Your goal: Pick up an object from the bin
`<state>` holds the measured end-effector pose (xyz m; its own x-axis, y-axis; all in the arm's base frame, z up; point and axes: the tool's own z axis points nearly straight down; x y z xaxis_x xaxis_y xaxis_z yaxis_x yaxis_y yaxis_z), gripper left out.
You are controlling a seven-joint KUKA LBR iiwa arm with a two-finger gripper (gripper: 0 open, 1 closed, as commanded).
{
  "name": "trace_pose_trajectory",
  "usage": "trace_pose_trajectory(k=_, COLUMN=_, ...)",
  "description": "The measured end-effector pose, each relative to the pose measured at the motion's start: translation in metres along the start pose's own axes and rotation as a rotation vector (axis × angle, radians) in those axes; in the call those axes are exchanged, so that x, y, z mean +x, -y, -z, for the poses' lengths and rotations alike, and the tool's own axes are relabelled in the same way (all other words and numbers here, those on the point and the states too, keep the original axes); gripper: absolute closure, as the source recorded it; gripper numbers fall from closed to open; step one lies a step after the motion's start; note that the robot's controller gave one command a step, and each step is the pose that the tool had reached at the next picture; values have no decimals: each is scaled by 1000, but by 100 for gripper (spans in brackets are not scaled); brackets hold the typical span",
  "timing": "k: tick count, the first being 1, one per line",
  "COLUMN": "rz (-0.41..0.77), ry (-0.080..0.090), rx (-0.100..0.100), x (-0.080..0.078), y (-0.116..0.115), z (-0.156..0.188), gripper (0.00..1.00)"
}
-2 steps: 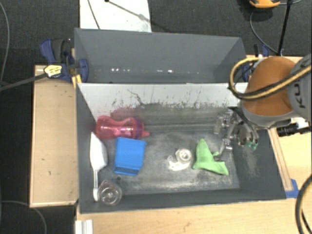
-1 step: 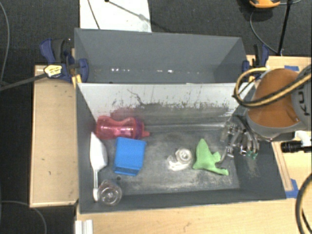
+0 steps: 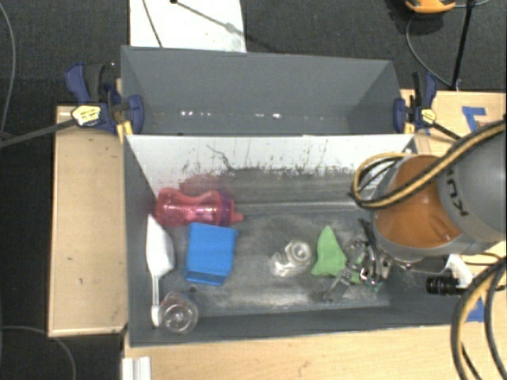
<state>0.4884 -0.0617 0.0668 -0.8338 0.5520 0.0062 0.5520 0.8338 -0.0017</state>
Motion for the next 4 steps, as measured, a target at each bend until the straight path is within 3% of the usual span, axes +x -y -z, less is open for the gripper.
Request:
trace_pose_trajectory(k=1, rz=0, ry=8, rx=-2, x=-11, y=-18, z=3, gripper=100)
trace_pose_trajectory(k=4, rz=2, ry=0, rx=2, x=-9, y=-17, z=24, gripper=100)
